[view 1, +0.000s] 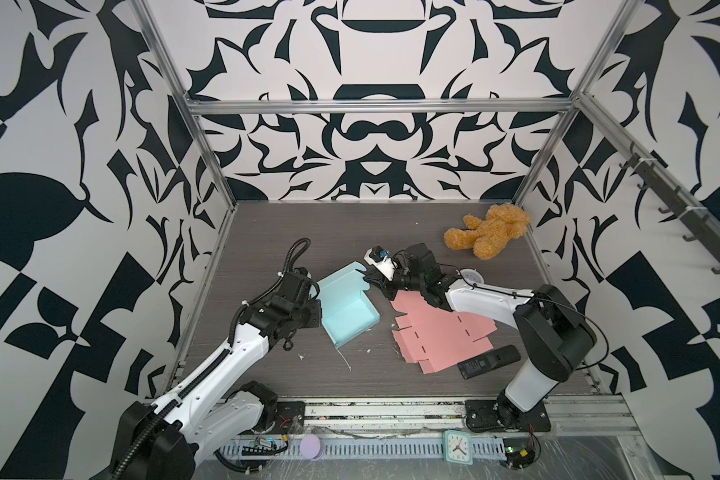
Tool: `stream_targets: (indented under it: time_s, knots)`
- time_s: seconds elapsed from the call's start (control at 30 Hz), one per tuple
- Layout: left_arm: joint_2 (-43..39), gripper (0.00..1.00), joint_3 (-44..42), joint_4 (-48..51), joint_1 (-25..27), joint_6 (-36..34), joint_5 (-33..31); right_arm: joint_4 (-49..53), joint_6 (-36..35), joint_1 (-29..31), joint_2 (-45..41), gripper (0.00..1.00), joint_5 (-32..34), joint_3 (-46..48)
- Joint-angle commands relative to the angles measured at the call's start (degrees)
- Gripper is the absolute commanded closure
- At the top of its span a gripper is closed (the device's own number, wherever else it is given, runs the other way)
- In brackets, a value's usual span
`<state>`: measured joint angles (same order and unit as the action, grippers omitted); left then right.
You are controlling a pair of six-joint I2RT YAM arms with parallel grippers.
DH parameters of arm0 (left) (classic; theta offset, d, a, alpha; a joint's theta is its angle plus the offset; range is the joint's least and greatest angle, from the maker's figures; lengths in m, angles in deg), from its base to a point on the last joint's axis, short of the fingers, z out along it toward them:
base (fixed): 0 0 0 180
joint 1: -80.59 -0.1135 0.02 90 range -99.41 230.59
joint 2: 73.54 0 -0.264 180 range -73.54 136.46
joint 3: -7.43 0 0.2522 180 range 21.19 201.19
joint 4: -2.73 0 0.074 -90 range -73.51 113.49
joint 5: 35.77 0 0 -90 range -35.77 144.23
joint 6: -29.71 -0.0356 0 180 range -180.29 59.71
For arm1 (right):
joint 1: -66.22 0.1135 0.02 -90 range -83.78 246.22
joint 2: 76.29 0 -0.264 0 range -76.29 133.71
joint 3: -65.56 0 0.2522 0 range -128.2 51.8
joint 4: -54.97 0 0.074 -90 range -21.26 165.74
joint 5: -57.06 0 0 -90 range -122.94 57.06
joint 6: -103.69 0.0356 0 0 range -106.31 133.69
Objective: Fold the paper box
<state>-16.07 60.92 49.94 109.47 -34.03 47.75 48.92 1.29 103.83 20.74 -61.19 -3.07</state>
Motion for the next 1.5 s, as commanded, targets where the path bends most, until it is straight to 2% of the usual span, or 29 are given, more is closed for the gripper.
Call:
stream_targets:
  time_s: [0.0, 0.37, 0.63, 0.77, 1.03, 1.2, 1.47]
  knots:
    - [-0.02, 0.92, 1.67, 1.7, -0.17, -1.12, -0.38, 0.86, -0.5, 0.54, 0.25, 0.86, -0.14, -3.02]
    - [0.47, 0.92, 2.26, 1.66, -0.17, -2.24, -0.25, 1.79, -0.72, 0.72, 1.65, 0.82, 1.68, -4.39]
    - [0.35, 0.92, 2.29, 1.45, -0.15, -2.25, -0.28, 2.74, -1.22, 0.96, 1.27, 0.96, 2.42, -4.64]
    - [0.62, 0.92, 2.31, 0.41, -0.21, -1.74, -0.53, 3.12, -0.97, 2.36, 0.16, 0.99, 4.93, -3.61]
    - [2.21, 0.92, 3.64, -4.59, -0.18, -0.17, -5.51, 2.85, 5.42, 6.88, -4.35, 0.98, 12.96, -0.22]
    - [4.01, 0.92, 3.58, -10.41, -0.15, 0.53, -7.87, 3.89, 9.46, 9.12, -5.86, 0.91, 17.35, 0.29]
    - [7.75, 0.92, -0.42, -22.32, -0.17, 0.38, -8.2, 5.76, 15.91, 9.61, -3.63, 0.87, 19.2, -1.55]
